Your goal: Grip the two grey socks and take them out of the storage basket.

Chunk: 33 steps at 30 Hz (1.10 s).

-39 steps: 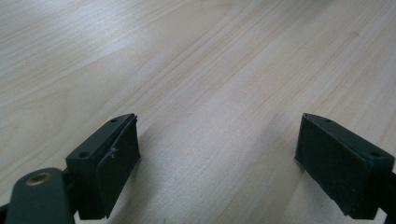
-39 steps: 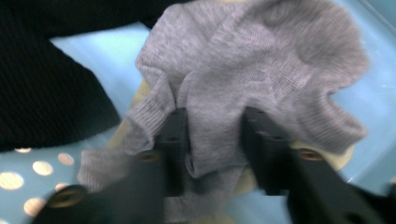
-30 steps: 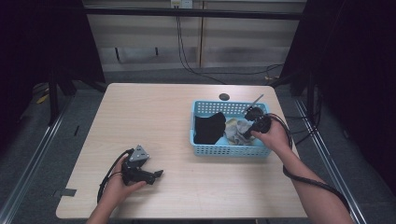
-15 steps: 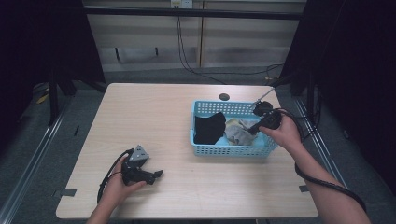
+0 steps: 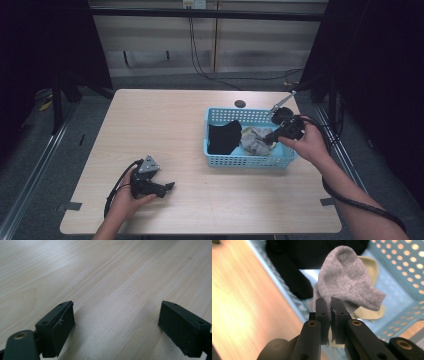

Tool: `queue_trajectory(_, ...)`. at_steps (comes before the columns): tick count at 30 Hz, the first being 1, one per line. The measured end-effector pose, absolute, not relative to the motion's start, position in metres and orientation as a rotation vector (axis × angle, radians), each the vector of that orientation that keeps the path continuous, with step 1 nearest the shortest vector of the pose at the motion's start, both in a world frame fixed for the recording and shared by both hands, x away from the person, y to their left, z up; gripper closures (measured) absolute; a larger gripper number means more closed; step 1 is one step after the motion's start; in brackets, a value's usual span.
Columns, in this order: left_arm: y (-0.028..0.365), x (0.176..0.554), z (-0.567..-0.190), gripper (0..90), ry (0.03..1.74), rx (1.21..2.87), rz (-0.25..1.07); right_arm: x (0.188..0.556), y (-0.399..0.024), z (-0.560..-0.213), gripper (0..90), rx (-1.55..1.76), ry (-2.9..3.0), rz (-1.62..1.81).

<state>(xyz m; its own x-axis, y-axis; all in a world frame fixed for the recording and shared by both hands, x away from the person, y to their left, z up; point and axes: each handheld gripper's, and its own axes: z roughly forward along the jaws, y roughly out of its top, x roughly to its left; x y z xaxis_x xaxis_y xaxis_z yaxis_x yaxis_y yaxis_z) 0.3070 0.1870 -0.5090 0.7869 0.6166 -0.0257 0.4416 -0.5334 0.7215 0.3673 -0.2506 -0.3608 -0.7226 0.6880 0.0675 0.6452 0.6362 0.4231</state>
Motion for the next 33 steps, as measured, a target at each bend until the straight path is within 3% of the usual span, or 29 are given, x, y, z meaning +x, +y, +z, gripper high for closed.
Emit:
queue_trajectory(18,0.187,0.307,-0.509,12.8,0.774,2.227,0.307,0.323,-0.203,-0.345,85.6,0.821,2.863,0.713)
queue_trajectory(33,0.187,0.307,-0.509,12.8,0.774,2.227,0.307,0.295,-0.177,-0.352,85.5,0.662,2.959,0.756)
